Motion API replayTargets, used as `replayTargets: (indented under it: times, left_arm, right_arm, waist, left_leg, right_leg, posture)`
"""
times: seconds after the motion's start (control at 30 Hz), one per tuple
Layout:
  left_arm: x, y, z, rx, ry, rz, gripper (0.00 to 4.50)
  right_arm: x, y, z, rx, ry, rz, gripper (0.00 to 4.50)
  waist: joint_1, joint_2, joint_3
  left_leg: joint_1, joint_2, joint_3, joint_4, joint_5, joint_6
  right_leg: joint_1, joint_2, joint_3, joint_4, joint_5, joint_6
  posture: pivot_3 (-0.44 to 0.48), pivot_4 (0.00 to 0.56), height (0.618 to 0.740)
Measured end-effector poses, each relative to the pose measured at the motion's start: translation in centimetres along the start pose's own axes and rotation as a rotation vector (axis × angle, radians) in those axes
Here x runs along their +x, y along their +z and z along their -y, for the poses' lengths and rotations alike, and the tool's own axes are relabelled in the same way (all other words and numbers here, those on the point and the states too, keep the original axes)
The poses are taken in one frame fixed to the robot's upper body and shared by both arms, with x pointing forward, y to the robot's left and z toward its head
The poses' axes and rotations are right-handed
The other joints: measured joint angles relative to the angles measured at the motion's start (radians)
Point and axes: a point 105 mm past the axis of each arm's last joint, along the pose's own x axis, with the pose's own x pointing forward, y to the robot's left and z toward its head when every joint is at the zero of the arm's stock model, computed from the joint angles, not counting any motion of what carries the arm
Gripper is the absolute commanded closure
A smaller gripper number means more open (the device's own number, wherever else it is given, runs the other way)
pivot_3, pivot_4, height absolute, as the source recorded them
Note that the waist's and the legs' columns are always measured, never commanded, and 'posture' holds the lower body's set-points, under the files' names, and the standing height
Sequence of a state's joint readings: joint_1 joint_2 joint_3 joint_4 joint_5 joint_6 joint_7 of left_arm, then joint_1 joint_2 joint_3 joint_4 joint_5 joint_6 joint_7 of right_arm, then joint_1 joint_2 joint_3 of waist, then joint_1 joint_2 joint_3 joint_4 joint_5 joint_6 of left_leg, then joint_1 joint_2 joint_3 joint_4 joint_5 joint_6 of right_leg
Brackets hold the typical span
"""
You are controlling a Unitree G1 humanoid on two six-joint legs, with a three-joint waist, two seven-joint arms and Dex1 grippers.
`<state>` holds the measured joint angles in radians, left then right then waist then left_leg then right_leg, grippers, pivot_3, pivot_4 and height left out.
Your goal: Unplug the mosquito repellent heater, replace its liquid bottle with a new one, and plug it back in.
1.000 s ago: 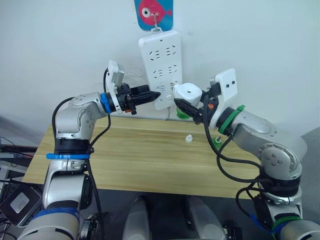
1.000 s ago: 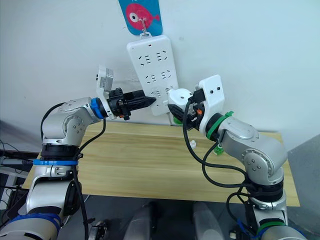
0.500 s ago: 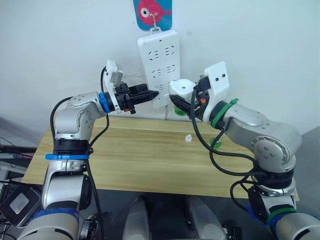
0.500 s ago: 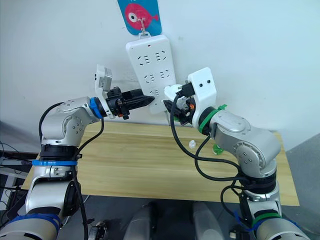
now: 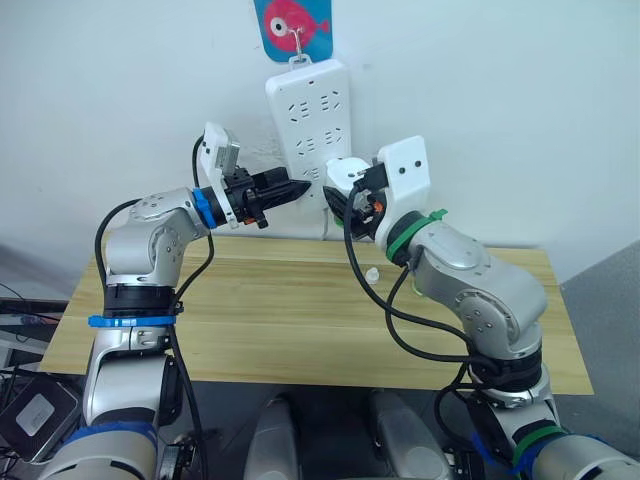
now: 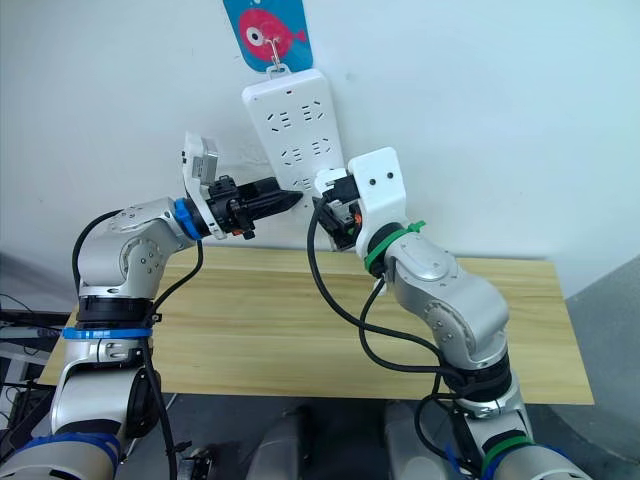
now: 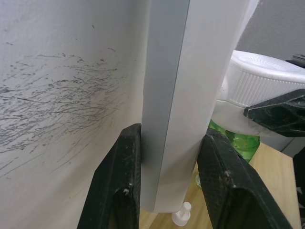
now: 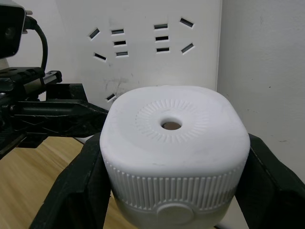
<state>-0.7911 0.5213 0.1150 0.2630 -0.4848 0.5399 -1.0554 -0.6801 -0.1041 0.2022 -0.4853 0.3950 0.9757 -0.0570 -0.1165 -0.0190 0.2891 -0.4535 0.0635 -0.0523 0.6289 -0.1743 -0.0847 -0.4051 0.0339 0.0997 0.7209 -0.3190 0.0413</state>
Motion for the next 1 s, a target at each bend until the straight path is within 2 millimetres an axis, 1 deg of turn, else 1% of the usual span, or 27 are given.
replayTargets:
  times: [0.1, 0.17, 0.23, 0.33, 0.57, 0.63, 0.67, 0.7, 0.73, 0.83, 0.9, 1.0]
  left_arm:
    - [-0.2, -0.1, -0.2, 0.001, 0.013, -0.005, 3.23]
    - [-0.4, 0.0, -0.3, 0.009, 0.03, -0.008, 3.23]
    - [-0.5, 0.0, -0.5, 0.015, 0.04, -0.012, 3.23]
    - [-0.5, 0.0, -0.5, 0.014, 0.045, -0.013, 3.23]
    - [-0.5, 0.0, -0.5, 0.016, 0.044, -0.013, 3.23]
    - [-0.5, -0.1, -0.5, 0.016, 0.043, -0.011, 3.23]
    - [-0.2, -0.1, -0.3, 0.01, 0.019, -0.007, 3.23]
    - [0.4, -0.1, 0.2, -0.002, -0.015, 0.007, 3.23]
    - [0.7, -0.3, 0.3, -0.012, -0.018, 0.015, 3.23]
    - [0.8, -0.1, 0.4, 0.005, -0.035, 0.015, 3.23]
    - [1.1, 0.0, 0.6, 0.014, -0.055, 0.013, 3.23]
    - [1.1, -0.1, 0.5, 0.026, -0.062, 0.011, 3.23]
  right_arm:
    - [0.4, -0.1, -0.2, -0.006, 0.01, 0.01, 1.46]
    - [0.9, -0.2, -0.4, 0.061, 0.016, 0.012, 1.46]
    - [1.1, -0.2, -0.4, 0.088, 0.022, 0.009, 1.46]
    - [1.2, -0.3, -0.5, 0.087, 0.04, 0.002, 1.46]
    - [1.2, 0.1, -0.3, 0.024, 0.078, -0.033, 1.46]
    - [1.1, 0.3, -0.1, 0.019, 0.078, -0.032, 0.75]
    - [1.1, 0.3, 0.0, 0.019, 0.081, -0.034, 0.55]
    - [1.3, 0.2, 0.0, 0.02, 0.081, -0.042, 0.2]
    - [1.3, 0.3, 0.0, 0.02, 0.08, -0.041, 0.04]
    - [0.7, 0.3, 0.1, 0.021, 0.082, -0.043, 0.04]
    - [-0.5, -0.1, 0.4, 0.028, 0.078, -0.052, 0.04]
    - [-3.0, -1.5, 0.9, -0.004, 0.089, -0.107, 0.04]
  waist:
    - [-0.006, 0.0, 0.0]
    - [-0.01, 0.0, 0.0]
    - [-0.012, 0.0, 0.0]
    - [-0.016, 0.0, 0.0]
    - [-0.017, 0.0, 0.0]
    - [-0.017, 0.0, 0.0]
    - [-0.016, 0.0, 0.0]
    - [-0.014, 0.0, 0.0]
    - [-0.011, -0.001, 0.0]
    - [0.002, -0.001, 0.0]
    - [0.008, -0.001, 0.0]
    - [0.017, -0.001, 0.0]
  left_leg:
    - [0.001, 0.001, 0.001, 0.0, 0.001, 0.001]
    - [0.001, 0.001, 0.001, 0.0, 0.003, 0.002]
    - [0.001, 0.001, 0.0, -0.001, 0.005, 0.001]
    - [0.001, 0.001, 0.001, -0.001, 0.006, 0.0]
    - [0.001, 0.001, 0.0, -0.001, 0.006, 0.0]
    - [0.001, 0.001, 0.0, -0.001, 0.006, 0.0]
    - [0.001, 0.001, 0.0, -0.001, 0.006, 0.0]
    - [0.001, 0.0, 0.0, -0.001, 0.006, 0.0]
    - [0.0, 0.0, 0.0, -0.002, 0.006, 0.0]
    - [-0.001, -0.001, 0.0, -0.004, 0.006, 0.0]
    - [-0.002, -0.001, -0.001, -0.006, 0.006, 0.0]
    - [-0.002, -0.001, -0.001, -0.01, 0.005, 0.0]
  right_leg:
    - [0.0, 0.0, 0.0, 0.0, 0.0, 0.001]
    - [0.0, 0.001, 0.0, 0.0, 0.001, 0.002]
    - [0.0, 0.001, 0.0, 0.0, 0.002, 0.003]
    - [0.0, 0.001, 0.001, 0.0, 0.003, 0.004]
    - [0.0, 0.001, 0.001, 0.0, 0.003, 0.004]
    - [0.0, 0.001, 0.001, 0.0, 0.003, 0.004]
    - [0.0, 0.001, 0.001, 0.0, 0.003, 0.004]
    - [0.0, 0.001, 0.001, 0.0, 0.003, 0.004]
    - [0.0, 0.001, 0.0, -0.001, 0.003, 0.004]
    - [0.0, -0.001, 0.0, -0.003, 0.006, 0.0]
    - [0.0, -0.001, -0.001, -0.005, 0.005, 0.0]
    - [-0.001, -0.001, -0.001, -0.008, 0.005, 0.0]
  posture:
    - [-0.088, 0.248, 0.74]
    - [-0.088, 0.248, 0.74]
    - [-0.091, 0.249, 0.74]
    - [-0.092, 0.249, 0.74]
    - [-0.105, 0.257, 0.74]
    - [-0.108, 0.257, 0.74]
    - [-0.112, 0.258, 0.74]
    - [-0.112, 0.258, 0.74]
    - [-0.112, 0.259, 0.74]
    - [-0.11, 0.261, 0.74]
    - [-0.11, 0.263, 0.74]
    - [-0.113, 0.266, 0.74]
